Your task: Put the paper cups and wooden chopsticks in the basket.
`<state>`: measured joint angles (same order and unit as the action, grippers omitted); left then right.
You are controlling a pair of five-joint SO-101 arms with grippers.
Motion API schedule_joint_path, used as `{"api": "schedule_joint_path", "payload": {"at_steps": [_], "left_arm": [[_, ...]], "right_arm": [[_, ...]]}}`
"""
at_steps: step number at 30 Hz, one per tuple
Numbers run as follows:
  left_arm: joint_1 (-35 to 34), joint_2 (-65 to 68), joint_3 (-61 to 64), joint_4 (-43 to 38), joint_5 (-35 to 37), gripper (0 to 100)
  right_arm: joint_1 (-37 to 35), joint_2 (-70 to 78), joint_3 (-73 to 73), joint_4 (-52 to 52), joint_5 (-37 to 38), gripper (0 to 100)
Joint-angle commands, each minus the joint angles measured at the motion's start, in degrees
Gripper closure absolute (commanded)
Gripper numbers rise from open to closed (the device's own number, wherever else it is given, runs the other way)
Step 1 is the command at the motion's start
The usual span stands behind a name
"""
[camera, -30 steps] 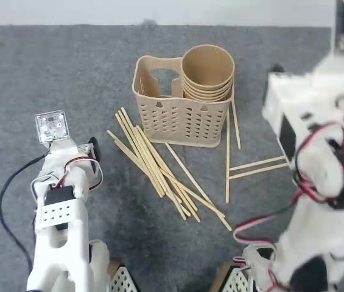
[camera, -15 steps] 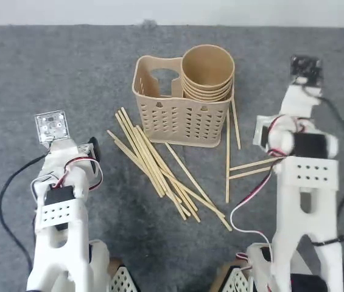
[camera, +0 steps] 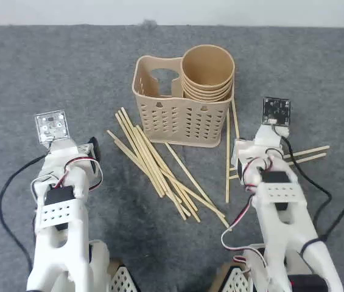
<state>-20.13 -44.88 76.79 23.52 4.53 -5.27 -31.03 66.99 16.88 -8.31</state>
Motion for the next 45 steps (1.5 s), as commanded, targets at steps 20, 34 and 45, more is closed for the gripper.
{"api": "schedule_joint_path", "payload": {"at_steps": [20,34,45], "left_arm": [[-1.4,-1.8,-0.7,1.6,0.4,82],[-1.4,-1.8,-0.6,1.6,0.4,82],[-1.2,-1.8,-0.6,1.6,0.4,82]], "right_arm": [[-0.5,18.9,-11.3,-6.7,-0.7,83.3],[-0.9,29.8,-20.8,-2.2,4.4,83.3],[-1.6,30.1,-21.5,-1.7,6.7,96.3]]}}
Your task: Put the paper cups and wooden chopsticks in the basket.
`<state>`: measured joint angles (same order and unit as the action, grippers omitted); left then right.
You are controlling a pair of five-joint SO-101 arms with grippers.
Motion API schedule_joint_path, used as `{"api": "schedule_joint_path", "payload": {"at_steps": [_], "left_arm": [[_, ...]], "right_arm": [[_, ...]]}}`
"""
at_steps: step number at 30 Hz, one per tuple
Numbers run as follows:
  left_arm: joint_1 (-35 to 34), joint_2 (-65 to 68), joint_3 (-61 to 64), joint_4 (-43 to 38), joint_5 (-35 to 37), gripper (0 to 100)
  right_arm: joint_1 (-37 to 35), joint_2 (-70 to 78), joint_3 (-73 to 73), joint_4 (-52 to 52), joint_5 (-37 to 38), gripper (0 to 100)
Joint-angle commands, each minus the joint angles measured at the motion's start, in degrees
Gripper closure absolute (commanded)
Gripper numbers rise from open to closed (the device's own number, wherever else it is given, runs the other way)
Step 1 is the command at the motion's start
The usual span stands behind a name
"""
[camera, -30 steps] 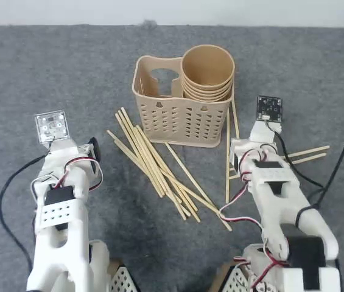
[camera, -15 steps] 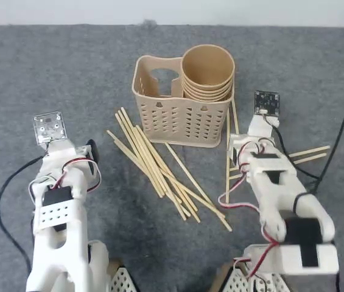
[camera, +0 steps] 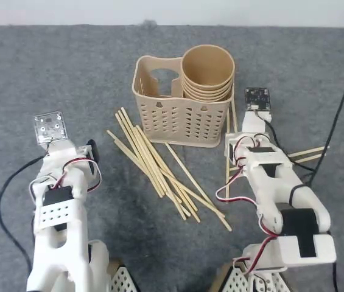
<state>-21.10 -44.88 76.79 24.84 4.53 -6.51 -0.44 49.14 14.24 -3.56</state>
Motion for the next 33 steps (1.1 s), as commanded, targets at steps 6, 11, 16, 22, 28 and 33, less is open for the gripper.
{"api": "schedule_joint_path", "payload": {"at_steps": [6,11,16,22,28,33], "left_arm": [[-0.3,-1.8,-0.6,0.3,0.4,82],[-0.4,-1.8,-0.6,0.3,0.4,82],[-0.4,-1.8,-0.5,0.4,0.4,82],[-0.3,-1.8,-0.5,0.4,0.4,82],[-0.1,-1.8,-0.5,0.4,0.4,82],[1.8,-1.7,-0.5,0.0,0.4,82]], "right_arm": [[-0.2,-0.5,-3.7,1.0,1.9,90.2],[-0.2,-0.5,-3.8,1.0,2.0,90.2],[-0.5,0.0,-5.9,4.6,2.3,89.8],[-0.1,5.6,-14.8,15.3,2.3,90.1],[-0.1,7.4,-17.1,17.7,2.3,90.1],[-0.1,7.6,-17.1,18.1,2.3,90.2]]}}
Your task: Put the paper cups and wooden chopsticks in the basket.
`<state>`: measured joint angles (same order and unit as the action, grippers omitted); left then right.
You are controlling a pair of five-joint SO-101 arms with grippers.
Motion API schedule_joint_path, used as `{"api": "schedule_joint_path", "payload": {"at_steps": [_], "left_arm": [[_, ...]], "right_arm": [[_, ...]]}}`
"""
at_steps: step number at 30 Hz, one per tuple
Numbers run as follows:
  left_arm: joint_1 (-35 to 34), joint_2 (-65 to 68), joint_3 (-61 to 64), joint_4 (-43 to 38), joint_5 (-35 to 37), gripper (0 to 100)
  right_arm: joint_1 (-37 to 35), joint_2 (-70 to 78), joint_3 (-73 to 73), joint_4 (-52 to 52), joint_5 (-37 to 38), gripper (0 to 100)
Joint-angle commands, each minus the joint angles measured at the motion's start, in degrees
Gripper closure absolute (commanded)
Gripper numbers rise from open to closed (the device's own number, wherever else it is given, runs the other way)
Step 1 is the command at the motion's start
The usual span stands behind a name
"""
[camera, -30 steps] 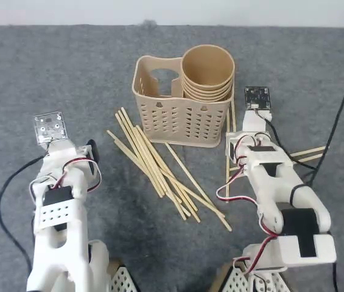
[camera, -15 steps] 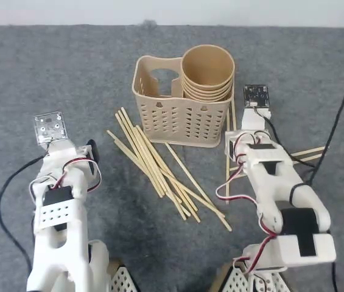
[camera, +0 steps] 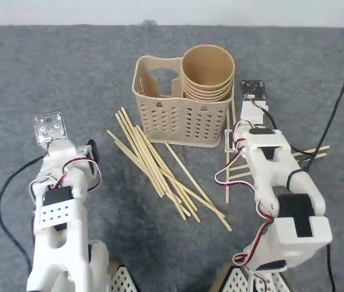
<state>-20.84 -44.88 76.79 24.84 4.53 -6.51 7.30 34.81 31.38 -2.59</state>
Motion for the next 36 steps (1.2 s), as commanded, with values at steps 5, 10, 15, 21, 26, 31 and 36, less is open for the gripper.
{"api": "schedule_joint_path", "payload": {"at_steps": [5,10,15,21,26,31,36], "left_arm": [[1.3,-1.7,-0.5,0.3,0.4,82],[0.5,-1.7,-0.5,0.3,0.4,82],[0.4,-1.7,-0.5,0.1,0.4,82],[0.8,-1.3,-0.7,-1.1,0.4,82],[0.8,-1.2,-0.4,-2.2,0.4,82],[0.9,-1.2,-0.4,-2.1,0.4,82],[2.2,-1.2,-0.4,-2.4,0.4,82]], "right_arm": [[0.0,-0.2,-2.6,1.1,1.3,99.1],[0.8,-0.3,-2.5,2.8,1.2,99.1],[2.0,-0.5,-2.5,3.9,0.9,99.0],[2.2,-4.4,-2.5,11.9,1.3,99.0],[6.6,-10.0,-2.5,22.3,0.9,99.0],[11.9,-17.2,-1.5,33.8,1.4,99.0],[17.5,-26.0,5.9,36.6,9.2,99.0]]}}
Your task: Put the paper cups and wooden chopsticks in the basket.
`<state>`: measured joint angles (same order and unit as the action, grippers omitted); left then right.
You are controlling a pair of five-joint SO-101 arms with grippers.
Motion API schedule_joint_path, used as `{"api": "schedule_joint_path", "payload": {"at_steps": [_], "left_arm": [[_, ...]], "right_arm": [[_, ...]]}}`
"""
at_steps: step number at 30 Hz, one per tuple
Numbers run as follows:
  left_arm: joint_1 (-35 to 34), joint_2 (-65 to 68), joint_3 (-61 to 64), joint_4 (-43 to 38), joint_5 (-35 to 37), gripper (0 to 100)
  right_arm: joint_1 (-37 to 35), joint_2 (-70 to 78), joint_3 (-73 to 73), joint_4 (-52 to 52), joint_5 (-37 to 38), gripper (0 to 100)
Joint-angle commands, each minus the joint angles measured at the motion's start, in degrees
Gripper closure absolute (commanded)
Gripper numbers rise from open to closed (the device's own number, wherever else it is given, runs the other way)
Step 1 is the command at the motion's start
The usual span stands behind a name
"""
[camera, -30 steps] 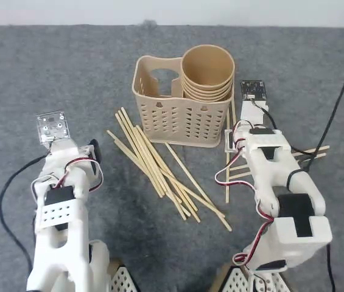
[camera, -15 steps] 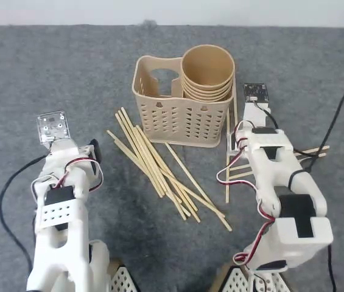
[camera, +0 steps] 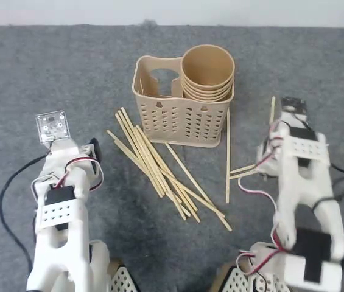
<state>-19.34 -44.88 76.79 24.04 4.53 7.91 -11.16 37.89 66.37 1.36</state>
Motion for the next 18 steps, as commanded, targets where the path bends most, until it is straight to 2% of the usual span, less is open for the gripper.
{"api": "schedule_joint_path", "payload": {"at_steps": [1,5,8,14,18], "left_arm": [[0.5,-1.2,-0.4,-1.6,0.4,82],[-0.8,-1.2,-0.4,-1.4,0.4,82],[-1.3,-1.2,-0.5,-1.5,0.4,82],[-1.1,-1.2,-0.6,-1.4,0.5,82],[-1.3,-1.2,-0.6,-1.4,0.5,82]], "right_arm": [[4.4,-9.9,4.7,2.0,7.0,99.0],[10.6,-19.6,13.5,2.0,15.4,98.8],[12.7,-24.8,18.1,2.5,20.0,96.9],[12.6,-28.2,19.2,5.0,23.3,77.4],[12.5,-27.8,15.2,4.9,22.9,76.0]]}}
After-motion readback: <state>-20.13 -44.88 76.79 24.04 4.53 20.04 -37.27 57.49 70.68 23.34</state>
